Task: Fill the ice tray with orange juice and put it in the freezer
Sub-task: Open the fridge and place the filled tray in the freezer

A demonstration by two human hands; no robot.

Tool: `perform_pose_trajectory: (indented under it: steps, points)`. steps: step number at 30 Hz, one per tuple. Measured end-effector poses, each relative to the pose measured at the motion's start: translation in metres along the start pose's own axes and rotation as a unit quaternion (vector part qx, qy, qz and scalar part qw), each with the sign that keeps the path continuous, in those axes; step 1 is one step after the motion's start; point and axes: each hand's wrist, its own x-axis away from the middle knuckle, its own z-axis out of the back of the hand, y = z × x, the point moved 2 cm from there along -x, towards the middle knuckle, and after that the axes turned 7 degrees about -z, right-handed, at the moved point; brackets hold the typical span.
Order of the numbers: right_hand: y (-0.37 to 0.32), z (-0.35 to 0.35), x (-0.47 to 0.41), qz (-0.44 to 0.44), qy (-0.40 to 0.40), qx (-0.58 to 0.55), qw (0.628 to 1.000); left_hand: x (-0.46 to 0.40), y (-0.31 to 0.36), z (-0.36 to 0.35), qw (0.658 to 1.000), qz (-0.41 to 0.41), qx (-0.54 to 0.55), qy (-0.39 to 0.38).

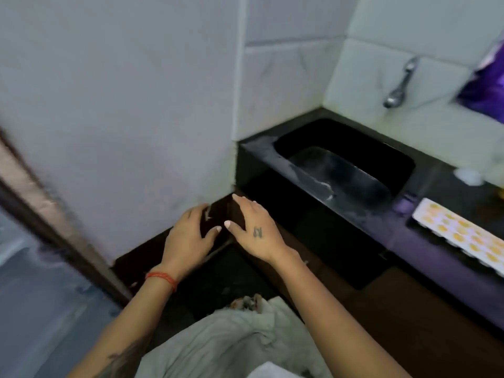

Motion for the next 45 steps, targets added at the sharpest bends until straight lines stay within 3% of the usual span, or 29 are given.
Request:
perform_pose_trajectory:
  steps: [3, 8, 10, 14, 16, 19, 25, 28, 31, 34, 40, 45]
  points:
    - [0.070, 0.049, 0.026, -0.069, 0.074, -0.001, 0.995, -0.027, 0.060, -0.054, 0.992, -0.089, 0.026, -0.090]
    - [0.191, 0.132, 0.077, -0.188, 0.180, 0.035, 0.965, -0.055, 0.166, -0.155, 0.933, -0.245, 0.013, -0.264]
    - [0.238, 0.162, 0.100, -0.244, 0.224, 0.056, 0.942, -0.063, 0.205, -0.195, 0.920, -0.287, -0.035, -0.265]
    - [0.323, 0.212, 0.140, -0.345, 0.299, 0.104, 0.884, -0.082, 0.273, -0.259, 0.896, -0.368, -0.185, -0.163]
    - [0.357, 0.231, 0.154, -0.398, 0.316, 0.117, 0.853, -0.093, 0.296, -0.289, 0.882, -0.387, -0.222, -0.153]
    - [0.399, 0.253, 0.170, -0.474, 0.330, 0.104, 0.810, -0.112, 0.316, -0.330, 0.883, -0.368, -0.228, -0.179]
    - [0.462, 0.269, 0.187, -0.563, 0.314, 0.002, 0.765, -0.139, 0.342, -0.371, 0.940, -0.255, -0.113, -0.197]
    - [0.481, 0.267, 0.187, -0.561, 0.296, -0.063, 0.770, -0.147, 0.352, -0.380, 0.951, -0.197, -0.027, -0.237]
    - [0.490, 0.263, 0.182, -0.537, 0.282, -0.125, 0.785, -0.156, 0.357, -0.383, 0.961, -0.162, 0.020, -0.225]
    - [0.495, 0.262, 0.178, -0.538, 0.283, -0.163, 0.777, -0.158, 0.357, -0.387, 0.962, -0.131, 0.053, -0.234]
    - [0.500, 0.262, 0.176, -0.544, 0.290, -0.168, 0.769, -0.154, 0.353, -0.387, 0.964, -0.057, 0.123, -0.228]
    - [0.495, 0.260, 0.169, -0.526, 0.280, -0.159, 0.787, -0.149, 0.342, -0.377, 0.967, -0.036, 0.133, -0.213]
